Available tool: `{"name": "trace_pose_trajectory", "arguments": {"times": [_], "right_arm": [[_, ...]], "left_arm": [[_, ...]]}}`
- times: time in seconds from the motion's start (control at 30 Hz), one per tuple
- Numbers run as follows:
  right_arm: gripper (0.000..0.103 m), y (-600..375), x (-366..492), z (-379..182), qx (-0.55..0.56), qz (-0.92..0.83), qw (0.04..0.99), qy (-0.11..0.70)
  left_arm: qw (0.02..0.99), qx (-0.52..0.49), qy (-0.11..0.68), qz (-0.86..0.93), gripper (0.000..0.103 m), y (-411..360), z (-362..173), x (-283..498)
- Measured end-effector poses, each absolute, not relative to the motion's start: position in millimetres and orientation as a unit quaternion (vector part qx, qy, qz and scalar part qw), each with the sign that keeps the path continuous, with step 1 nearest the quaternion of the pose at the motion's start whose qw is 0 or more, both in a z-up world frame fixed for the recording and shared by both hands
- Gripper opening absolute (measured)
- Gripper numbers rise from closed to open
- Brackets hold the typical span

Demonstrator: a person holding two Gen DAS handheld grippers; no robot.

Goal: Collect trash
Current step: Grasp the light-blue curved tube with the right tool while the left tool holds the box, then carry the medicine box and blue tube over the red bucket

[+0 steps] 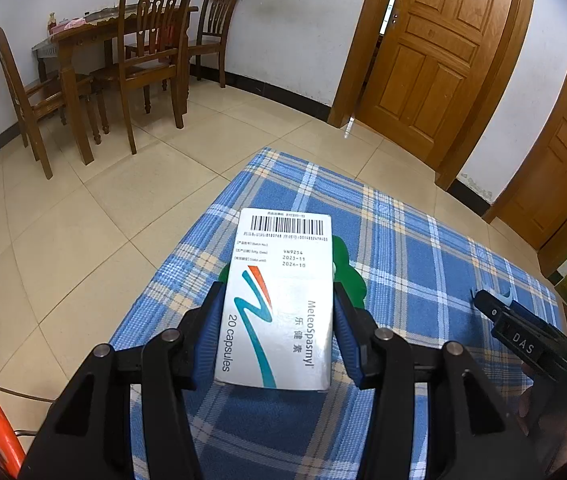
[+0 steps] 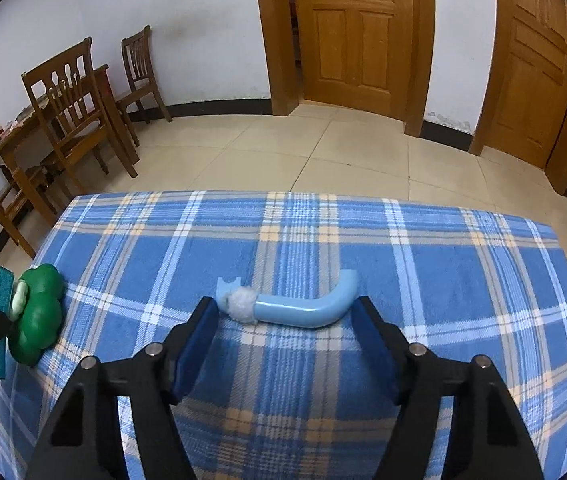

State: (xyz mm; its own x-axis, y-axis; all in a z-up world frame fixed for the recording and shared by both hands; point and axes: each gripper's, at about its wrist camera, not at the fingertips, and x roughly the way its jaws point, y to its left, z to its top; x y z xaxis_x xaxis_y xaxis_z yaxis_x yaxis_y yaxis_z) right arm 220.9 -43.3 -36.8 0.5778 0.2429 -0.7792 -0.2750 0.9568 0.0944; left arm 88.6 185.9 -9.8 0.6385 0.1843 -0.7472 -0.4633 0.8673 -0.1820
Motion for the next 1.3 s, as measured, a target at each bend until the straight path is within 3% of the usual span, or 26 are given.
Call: {"name": "trace_pose_trajectory", "arguments": {"times": [0.73, 1.3], "right_arm": [[0.071, -100, 157, -5, 0.015, 0.127, 0.897, 0.423], [0.072, -163, 95, 34, 0.040, 0.082, 0.912, 0.401]], "left_arm": [[0.900, -0.172, 0.367, 0.161, 0.052, 167, 6, 84], [0.916, -0.142, 0.361, 0.104, 0.052, 110, 35, 69]]}}
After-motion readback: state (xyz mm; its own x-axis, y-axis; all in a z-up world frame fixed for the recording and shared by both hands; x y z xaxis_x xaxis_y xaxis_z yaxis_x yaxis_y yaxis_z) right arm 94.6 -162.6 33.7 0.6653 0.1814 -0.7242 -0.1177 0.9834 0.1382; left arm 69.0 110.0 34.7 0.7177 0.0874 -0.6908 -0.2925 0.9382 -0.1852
